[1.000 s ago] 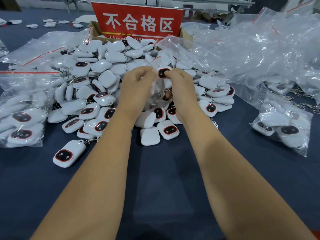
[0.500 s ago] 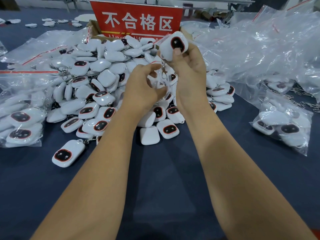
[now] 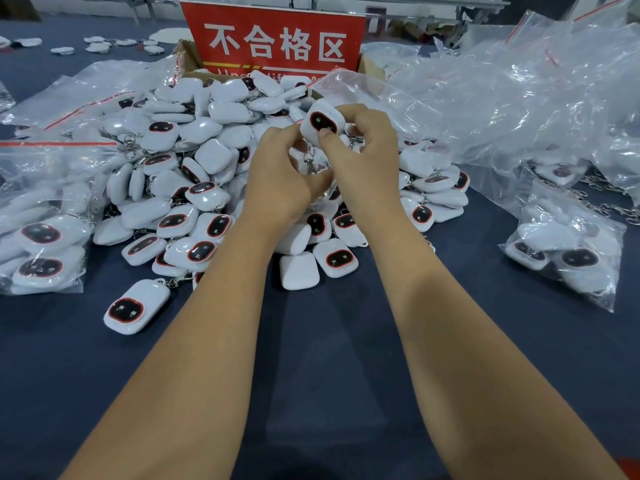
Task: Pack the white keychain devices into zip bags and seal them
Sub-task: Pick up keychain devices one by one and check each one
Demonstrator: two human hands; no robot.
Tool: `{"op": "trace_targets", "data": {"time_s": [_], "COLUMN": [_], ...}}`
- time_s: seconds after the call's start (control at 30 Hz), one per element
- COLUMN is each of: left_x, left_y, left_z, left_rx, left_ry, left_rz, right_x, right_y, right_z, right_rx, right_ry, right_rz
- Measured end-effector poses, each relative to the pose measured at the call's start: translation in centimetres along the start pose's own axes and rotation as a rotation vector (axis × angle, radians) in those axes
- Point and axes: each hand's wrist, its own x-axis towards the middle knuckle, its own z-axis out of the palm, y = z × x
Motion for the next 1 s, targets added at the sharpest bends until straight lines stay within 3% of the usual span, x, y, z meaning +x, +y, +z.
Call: {"op": "trace_targets", "data": {"time_s": [0.27, 0.67, 1.0], "left_x": [0.0, -0.1, 0.2], "left_y": [0.6, 0.6, 0.4], "left_z": [-0.5, -0.2, -0.5], "left_rx": [-0.002, 0.096, -0.04], "left_ry": [0.022, 0.02, 0.175], "left_rz": [0.022, 0.111, -0.038], "right_x": [-0.4, 0.2, 0.5], "right_y": [-0.3, 0.8, 0.7], "right_z": [0.0, 0.5, -0.3], "right_rx": [-0.04, -0.016, 0.307], "right_ry": [0.004, -0.051, 0.046], "right_rz": [-0.045, 0.135, 0.217]}}
